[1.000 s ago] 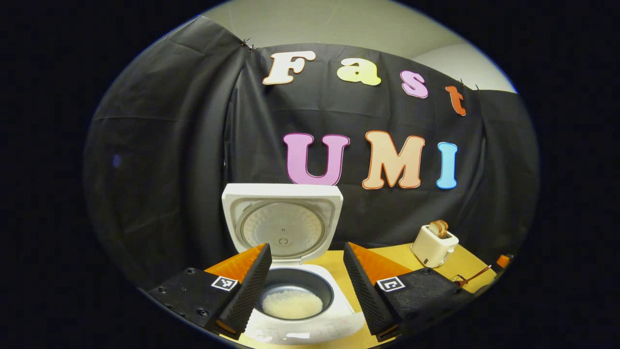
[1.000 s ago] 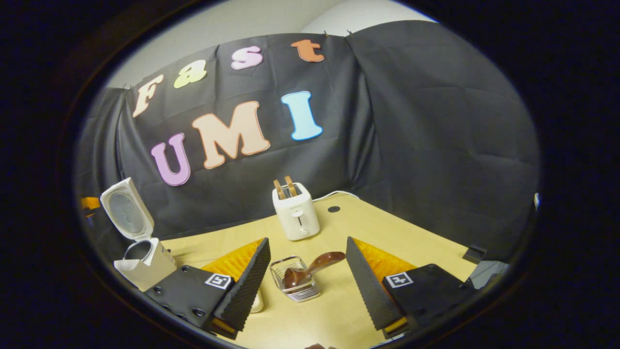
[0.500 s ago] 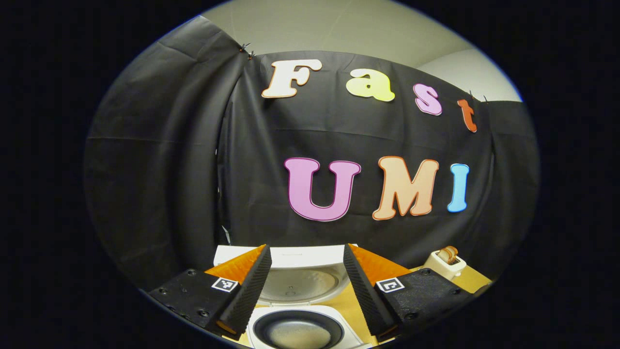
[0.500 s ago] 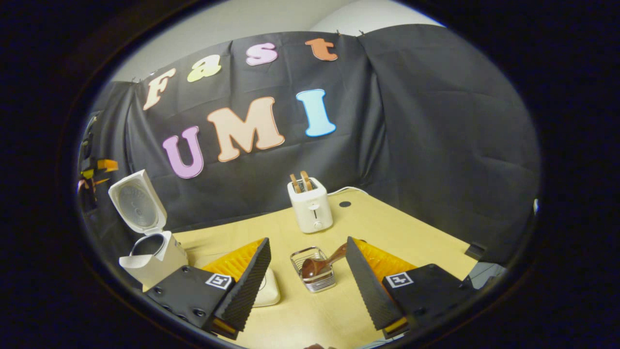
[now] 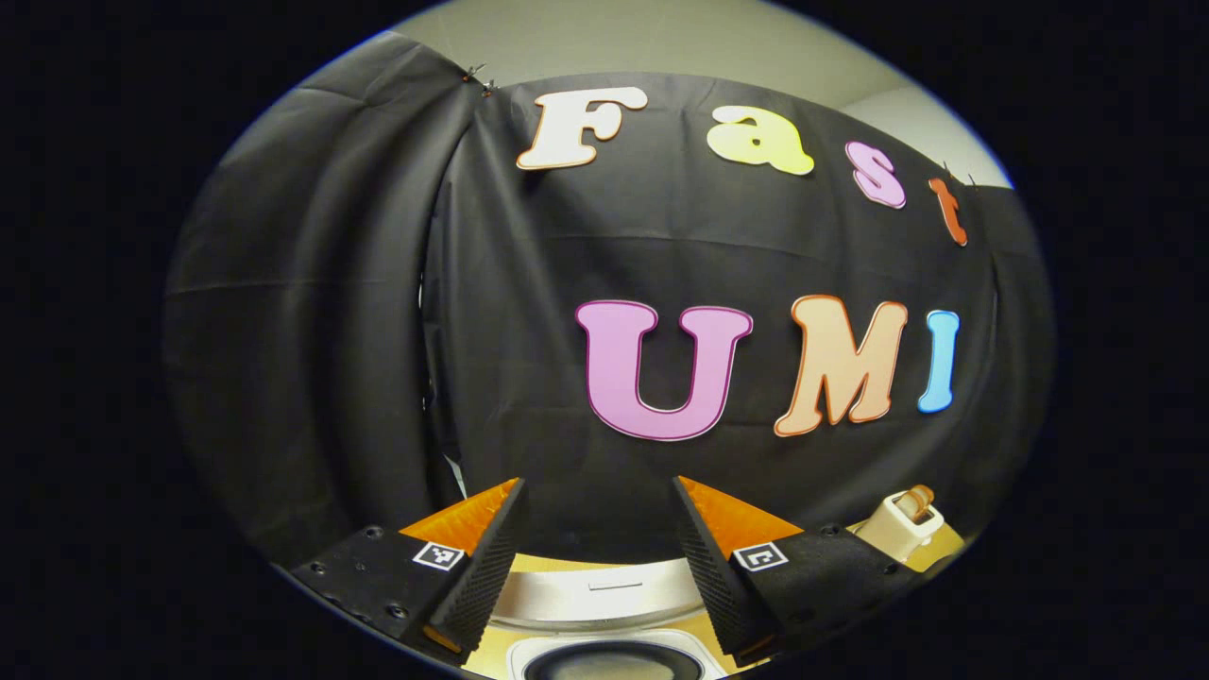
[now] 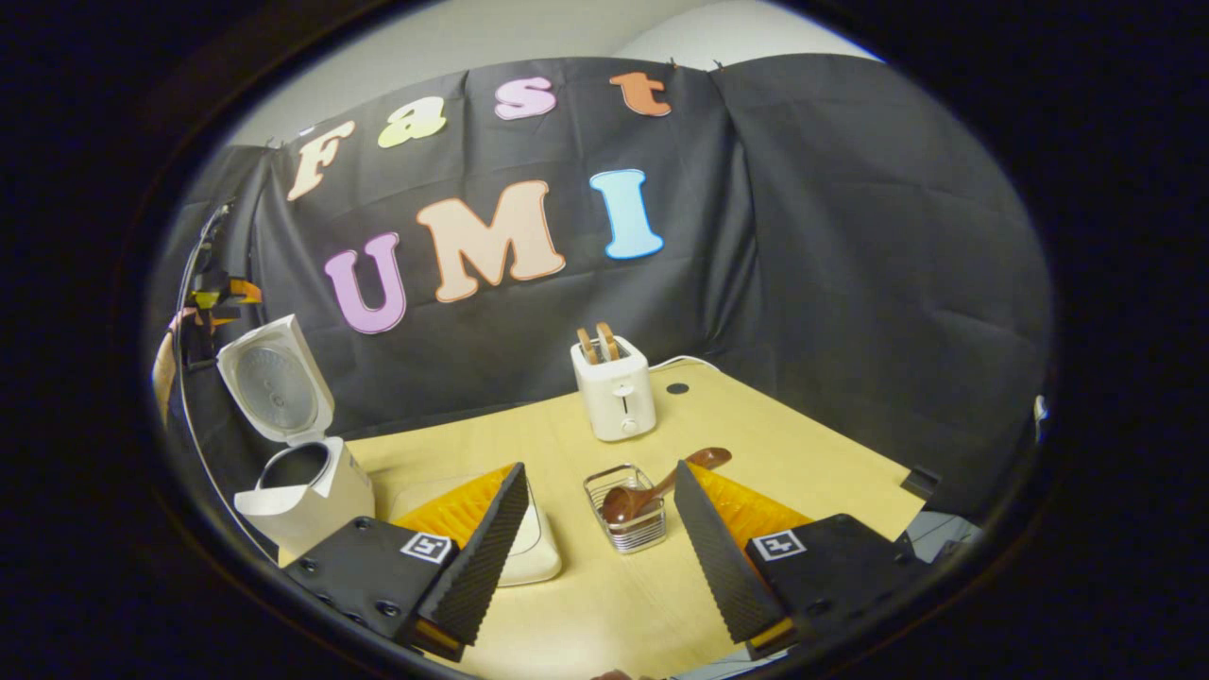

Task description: Close the left gripper, press the button to open the rice cooker; take a wooden spoon from the chopstick holder with the right hand, scoop a spoonful of rice and pour it into the rice cooker, then put the wooden spoon back into the chopstick holder.

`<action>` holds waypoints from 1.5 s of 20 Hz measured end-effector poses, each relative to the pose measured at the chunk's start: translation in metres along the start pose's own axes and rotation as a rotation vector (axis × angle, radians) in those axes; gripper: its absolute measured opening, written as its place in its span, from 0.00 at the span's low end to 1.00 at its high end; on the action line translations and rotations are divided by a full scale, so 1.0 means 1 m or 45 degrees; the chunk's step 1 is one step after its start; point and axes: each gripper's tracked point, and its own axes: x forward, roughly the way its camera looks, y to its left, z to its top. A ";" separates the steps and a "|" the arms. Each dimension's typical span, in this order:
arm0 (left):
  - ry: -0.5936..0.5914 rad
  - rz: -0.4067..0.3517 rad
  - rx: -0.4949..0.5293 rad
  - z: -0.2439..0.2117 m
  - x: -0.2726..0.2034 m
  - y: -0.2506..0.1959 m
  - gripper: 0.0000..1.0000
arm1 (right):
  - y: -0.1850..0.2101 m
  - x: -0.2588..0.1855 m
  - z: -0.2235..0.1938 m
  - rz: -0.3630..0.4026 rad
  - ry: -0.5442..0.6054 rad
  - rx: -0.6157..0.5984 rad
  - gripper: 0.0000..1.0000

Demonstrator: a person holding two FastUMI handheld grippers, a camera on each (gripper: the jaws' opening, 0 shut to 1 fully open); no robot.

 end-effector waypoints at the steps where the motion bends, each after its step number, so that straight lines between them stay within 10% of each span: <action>1: 0.028 0.002 0.003 -0.008 0.005 -0.001 0.87 | -0.002 -0.001 0.001 -0.010 -0.005 -0.004 0.99; 16: 0.093 0.073 0.012 -0.046 0.017 0.005 0.82 | -0.022 0.006 0.006 -0.024 0.003 0.032 0.97; 30: -0.020 0.076 0.022 -0.092 -0.085 -0.016 0.82 | -0.013 0.024 0.016 0.117 -0.012 0.021 0.97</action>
